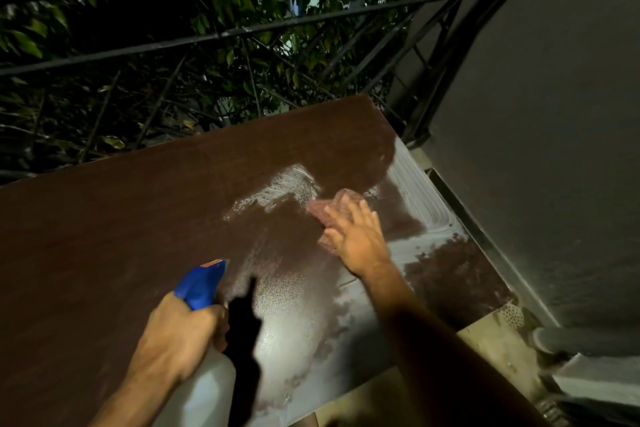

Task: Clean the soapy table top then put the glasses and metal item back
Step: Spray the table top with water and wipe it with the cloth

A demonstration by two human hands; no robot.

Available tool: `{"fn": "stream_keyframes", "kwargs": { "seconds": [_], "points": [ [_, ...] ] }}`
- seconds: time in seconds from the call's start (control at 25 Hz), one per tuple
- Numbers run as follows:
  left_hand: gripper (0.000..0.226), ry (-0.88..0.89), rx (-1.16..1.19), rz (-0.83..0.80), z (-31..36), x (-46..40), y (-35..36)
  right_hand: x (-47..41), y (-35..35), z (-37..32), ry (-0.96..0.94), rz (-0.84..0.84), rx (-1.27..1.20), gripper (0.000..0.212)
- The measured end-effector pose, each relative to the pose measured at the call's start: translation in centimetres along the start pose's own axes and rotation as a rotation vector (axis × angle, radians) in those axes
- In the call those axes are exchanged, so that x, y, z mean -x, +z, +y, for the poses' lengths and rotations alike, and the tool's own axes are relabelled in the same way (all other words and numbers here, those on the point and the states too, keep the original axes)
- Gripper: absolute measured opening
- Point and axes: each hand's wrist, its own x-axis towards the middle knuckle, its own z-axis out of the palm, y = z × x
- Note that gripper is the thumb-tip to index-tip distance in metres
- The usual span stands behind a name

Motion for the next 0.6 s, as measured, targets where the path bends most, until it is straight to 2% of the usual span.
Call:
{"fn": "stream_keyframes", "kwargs": {
  "seconds": [0.08,0.12,0.16,0.28,0.4,0.52,0.6],
  "points": [
    [0.037,-0.009,0.008,-0.003,-0.2,0.2,-0.1,0.4,0.1,-0.5,0.059,-0.006,-0.043,0.055],
    [0.037,-0.012,0.009,0.0,-0.2,0.3,-0.2,1.4,0.9,-1.3,0.03,0.0,-0.025,0.055],
    [0.037,-0.015,0.01,0.005,-0.2,0.3,-0.4,3.0,2.0,-2.5,-0.048,0.003,0.015,0.056],
    [0.039,-0.033,0.024,0.014,-0.3,0.1,-1.1,10.1,7.0,-6.9,-0.465,-0.024,0.136,0.059],
    [0.026,-0.06,0.02,0.013,-0.5,0.0,-2.1,14.6,9.8,-9.1,-0.758,-0.065,0.185,0.045],
    [0.02,-0.089,0.027,0.028,-1.0,-0.1,-2.8,10.8,8.4,-9.1,-0.763,-0.039,0.174,0.048],
    [0.019,-0.107,0.034,0.025,-1.5,-0.2,-3.1,5.3,5.7,-9.0,-0.584,0.033,0.16,0.054]
  ]
}}
